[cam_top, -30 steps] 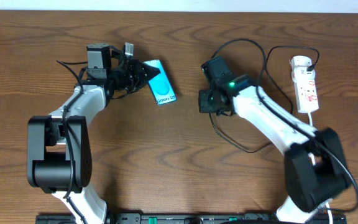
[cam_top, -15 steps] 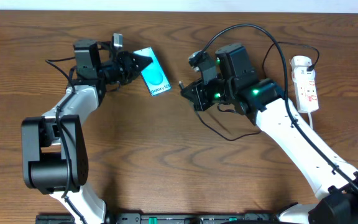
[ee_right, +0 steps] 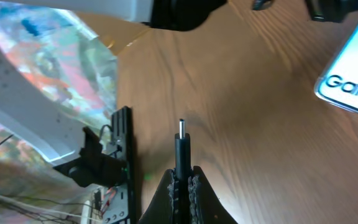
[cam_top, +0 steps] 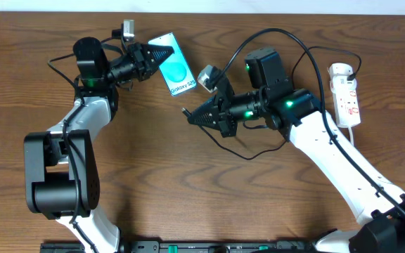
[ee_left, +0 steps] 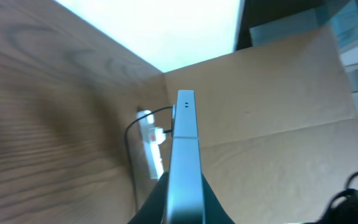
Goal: Plug charger to phone and switch on socket
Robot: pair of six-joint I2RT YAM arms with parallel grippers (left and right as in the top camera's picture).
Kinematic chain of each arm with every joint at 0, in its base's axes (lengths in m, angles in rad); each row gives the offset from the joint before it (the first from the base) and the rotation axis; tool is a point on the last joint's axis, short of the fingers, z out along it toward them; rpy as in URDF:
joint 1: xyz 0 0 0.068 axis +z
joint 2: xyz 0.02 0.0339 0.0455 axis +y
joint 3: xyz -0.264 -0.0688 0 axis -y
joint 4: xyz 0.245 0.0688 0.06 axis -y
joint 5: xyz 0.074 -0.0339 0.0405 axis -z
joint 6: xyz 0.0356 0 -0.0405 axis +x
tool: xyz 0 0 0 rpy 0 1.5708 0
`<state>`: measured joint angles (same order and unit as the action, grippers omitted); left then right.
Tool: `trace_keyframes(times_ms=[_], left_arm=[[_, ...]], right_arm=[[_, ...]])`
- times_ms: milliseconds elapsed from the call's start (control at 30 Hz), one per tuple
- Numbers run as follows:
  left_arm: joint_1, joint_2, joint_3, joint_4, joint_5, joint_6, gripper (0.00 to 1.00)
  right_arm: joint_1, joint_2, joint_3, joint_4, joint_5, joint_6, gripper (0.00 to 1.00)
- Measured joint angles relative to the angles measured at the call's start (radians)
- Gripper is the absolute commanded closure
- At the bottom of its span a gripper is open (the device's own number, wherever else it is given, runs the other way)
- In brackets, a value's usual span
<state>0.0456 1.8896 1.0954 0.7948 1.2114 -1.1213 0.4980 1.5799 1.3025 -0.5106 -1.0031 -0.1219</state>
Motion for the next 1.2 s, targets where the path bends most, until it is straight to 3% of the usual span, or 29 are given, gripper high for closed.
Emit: trace_keyframes(times_ms=[233, 700, 867, 1033, 1200], left_arm=[[0.001, 0.000, 0.000, 0.070, 0.018, -0.084, 0.93], [0.045, 0.000, 0.000, 0.102, 0.017, -0.128, 0.92], [0.047, 0.001, -0.005, 0.307, 0.019, -0.222, 0.93], [0.065, 0.001, -0.006, 0.576, 0.021, -0.396, 0.93], [0.089, 0.001, -0.006, 0.654, 0.019, -0.516, 0.92]], right_arm=[[0.000, 0.000, 0.000, 0.010, -0.037, -0.018, 0.99], [0.000, 0.000, 0.000, 0.023, -0.046, -0.044, 0.99], [0.001, 0.000, 0.000, 0.075, -0.051, -0.040, 0.99], [0.006, 0.000, 0.000, 0.161, -0.054, 0.010, 0.99], [0.008, 0.000, 0.000, 0.237, -0.051, 0.098, 0.99]])
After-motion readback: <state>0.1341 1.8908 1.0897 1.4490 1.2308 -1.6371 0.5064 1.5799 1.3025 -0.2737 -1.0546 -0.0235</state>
